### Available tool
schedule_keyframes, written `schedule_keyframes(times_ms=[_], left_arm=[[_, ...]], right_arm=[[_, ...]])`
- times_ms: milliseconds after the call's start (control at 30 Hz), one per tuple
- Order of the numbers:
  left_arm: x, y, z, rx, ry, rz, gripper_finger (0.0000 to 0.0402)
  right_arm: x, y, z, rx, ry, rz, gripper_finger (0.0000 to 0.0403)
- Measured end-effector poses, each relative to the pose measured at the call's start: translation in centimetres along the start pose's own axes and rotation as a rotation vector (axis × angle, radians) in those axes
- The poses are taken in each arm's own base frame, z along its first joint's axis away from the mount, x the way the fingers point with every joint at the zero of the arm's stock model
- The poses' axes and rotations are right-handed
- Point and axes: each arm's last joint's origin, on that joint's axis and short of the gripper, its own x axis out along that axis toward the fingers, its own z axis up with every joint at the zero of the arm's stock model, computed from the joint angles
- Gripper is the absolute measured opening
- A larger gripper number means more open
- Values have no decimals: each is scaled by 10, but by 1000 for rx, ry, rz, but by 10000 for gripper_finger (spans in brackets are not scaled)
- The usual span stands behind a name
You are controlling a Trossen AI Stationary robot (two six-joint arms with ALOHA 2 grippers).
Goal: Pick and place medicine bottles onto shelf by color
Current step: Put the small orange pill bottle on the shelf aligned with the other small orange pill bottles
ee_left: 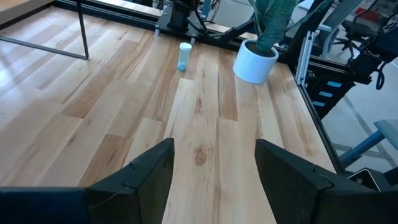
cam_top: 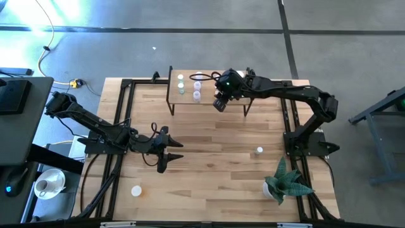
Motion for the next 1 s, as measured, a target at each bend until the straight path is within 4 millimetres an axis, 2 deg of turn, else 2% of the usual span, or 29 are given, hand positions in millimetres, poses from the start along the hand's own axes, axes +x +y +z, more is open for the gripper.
schedule_keyframes(times_ms=[1000], left_arm=[[0,0,0,0,0,0,213]], right_arm=[[-6,3,5,6,9,-23,121]])
